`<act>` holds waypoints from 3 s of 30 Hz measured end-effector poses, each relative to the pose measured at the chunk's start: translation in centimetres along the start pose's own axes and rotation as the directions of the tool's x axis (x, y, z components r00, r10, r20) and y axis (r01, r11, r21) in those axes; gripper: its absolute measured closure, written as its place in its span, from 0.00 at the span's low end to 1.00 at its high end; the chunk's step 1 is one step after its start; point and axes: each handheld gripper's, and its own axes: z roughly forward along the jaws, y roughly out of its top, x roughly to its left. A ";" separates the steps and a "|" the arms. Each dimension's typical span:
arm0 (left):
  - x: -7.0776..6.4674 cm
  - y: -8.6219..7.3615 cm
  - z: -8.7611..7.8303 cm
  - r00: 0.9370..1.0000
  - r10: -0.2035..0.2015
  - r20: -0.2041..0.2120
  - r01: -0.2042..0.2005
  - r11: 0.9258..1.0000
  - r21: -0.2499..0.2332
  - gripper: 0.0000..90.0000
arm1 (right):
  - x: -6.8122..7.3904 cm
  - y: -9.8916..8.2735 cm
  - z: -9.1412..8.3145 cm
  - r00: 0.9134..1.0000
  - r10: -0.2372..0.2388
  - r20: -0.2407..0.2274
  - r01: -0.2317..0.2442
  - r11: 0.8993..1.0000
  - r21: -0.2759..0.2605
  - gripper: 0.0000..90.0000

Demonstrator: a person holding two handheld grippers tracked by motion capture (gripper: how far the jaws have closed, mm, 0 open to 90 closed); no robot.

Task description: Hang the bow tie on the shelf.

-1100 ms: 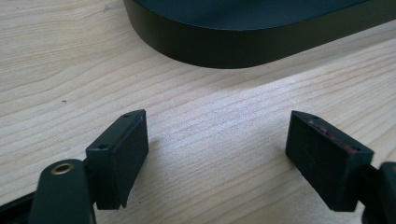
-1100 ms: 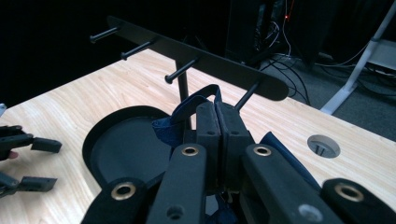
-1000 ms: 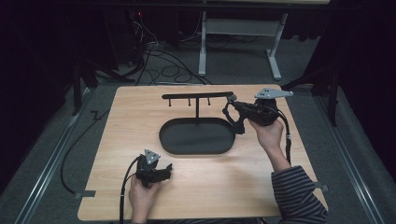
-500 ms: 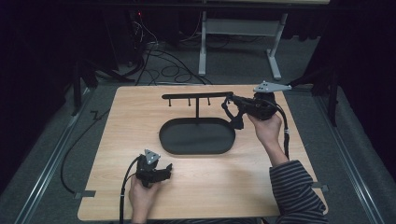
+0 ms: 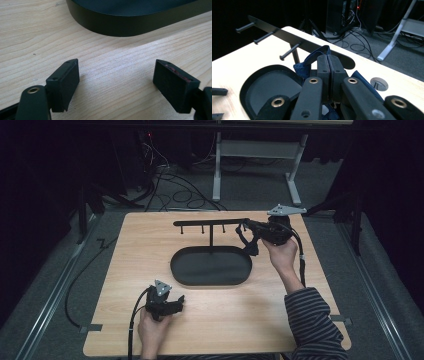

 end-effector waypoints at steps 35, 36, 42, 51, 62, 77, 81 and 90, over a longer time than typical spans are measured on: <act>0.0 0.0 0.0 1.000 -0.004 0.001 0.004 1.000 -0.002 0.24 | -0.9 -0.6 1.9 0.999 0.030 0.031 -0.031 0.999 0.031 0.98; 0.0 0.0 0.0 1.000 -0.004 0.001 0.004 1.000 -0.002 0.24 | -1.0 -0.6 1.8 0.999 0.031 0.032 -0.032 0.999 0.034 0.98; 0.0 0.0 0.0 1.000 -0.003 0.000 0.003 1.000 -0.001 0.24 | -1.1 -0.4 1.2 0.999 0.036 0.027 -0.036 0.999 0.006 0.93; 0.0 0.0 0.0 1.000 -0.003 -0.001 0.003 1.000 0.000 0.24 | -2.8 -0.5 -0.8 0.997 0.078 0.015 -0.078 0.996 -0.033 0.76; 0.0 0.0 0.0 1.000 -0.004 -0.002 0.004 1.000 -0.002 0.24 | -3.0 -0.9 -2.5 0.993 0.116 -0.006 -0.116 0.992 -0.058 0.66; 0.0 0.0 0.0 1.000 -0.005 -0.002 0.005 1.000 -0.003 0.24 | -3.6 -2.8 -4.1 0.992 0.126 -0.006 -0.126 0.990 -0.066 0.69; 0.0 0.0 0.0 1.000 -0.005 -0.002 0.005 1.000 -0.002 0.24 | -3.6 -3.0 -4.7 0.993 0.120 0.014 -0.119 0.990 -0.078 0.72; 0.0 0.0 0.0 1.000 -0.005 -0.001 0.005 1.000 -0.003 0.24 | -3.9 -4.4 -5.6 0.990 0.136 -0.025 -0.137 0.989 -0.052 0.69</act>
